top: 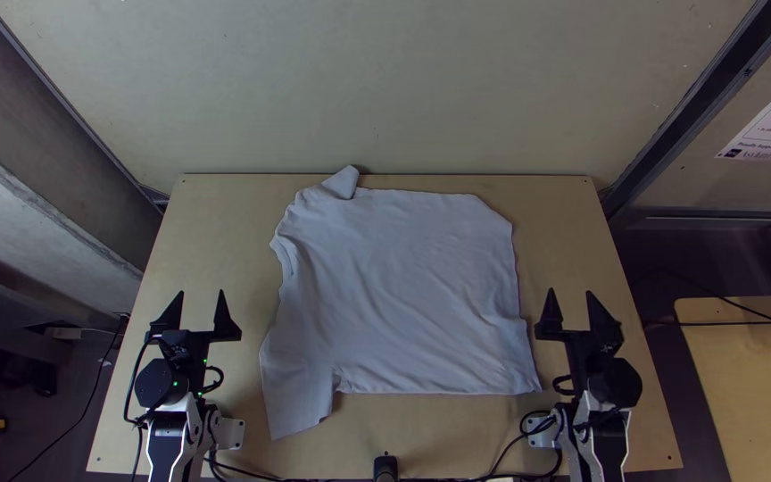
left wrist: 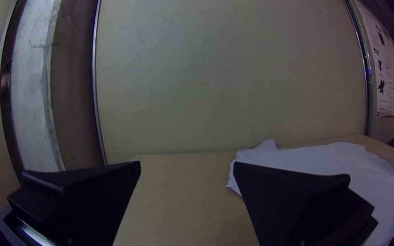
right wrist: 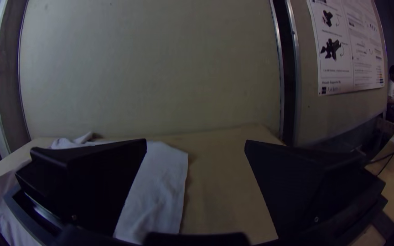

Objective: Fold the t-shirt

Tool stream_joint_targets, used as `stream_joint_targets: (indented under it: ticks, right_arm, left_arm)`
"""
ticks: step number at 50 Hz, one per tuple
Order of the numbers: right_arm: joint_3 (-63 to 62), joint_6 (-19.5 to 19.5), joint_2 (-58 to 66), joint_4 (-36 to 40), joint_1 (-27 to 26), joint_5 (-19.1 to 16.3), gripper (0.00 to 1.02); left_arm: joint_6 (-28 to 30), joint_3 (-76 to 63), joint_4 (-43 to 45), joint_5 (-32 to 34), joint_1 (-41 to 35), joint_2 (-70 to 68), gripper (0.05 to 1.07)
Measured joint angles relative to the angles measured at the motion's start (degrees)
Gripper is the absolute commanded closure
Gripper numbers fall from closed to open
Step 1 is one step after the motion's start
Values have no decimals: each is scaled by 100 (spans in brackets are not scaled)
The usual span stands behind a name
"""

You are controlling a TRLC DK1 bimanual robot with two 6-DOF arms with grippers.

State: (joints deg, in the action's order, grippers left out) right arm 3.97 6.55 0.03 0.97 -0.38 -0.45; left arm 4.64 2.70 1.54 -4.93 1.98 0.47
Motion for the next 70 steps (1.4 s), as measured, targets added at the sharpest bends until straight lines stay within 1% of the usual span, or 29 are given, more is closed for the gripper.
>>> stream_joint_targets:
  ticks: [6,15,25,36,45,50,57,63,70]
  right_arm:
    - [372,-85,76,-68,0,0,3]
    - [1036,-103,708,-271,0,0,3]
    - [1832,-103,1738,-610,-2,0,3]
    - [2750,-103,2796,-640,-2,2,3]
    - [3484,-103,3574,-363,-2,9,3]
    - [3910,-101,4026,-101,-2,26,3]
    - [4234,-98,4450,13,9,46,3]
    - [4590,-52,4850,133,151,61,3]
    - [5182,39,5414,450,367,63,3]
  left_arm:
    - [-15,59,-87,0,-4,0,10]
    - [-15,374,33,138,-15,315,10]
    - [-66,1362,472,153,-15,1755,10]
    - [-162,2771,675,153,-15,3600,10]
    - [-238,4013,612,155,-59,4806,10]
    - [-282,4868,256,151,-201,5484,10]
    - [-385,5761,-245,153,-413,6299,10]
    - [-470,6354,-348,153,-577,6800,10]
    - [-514,6894,-382,155,-726,7320,10]
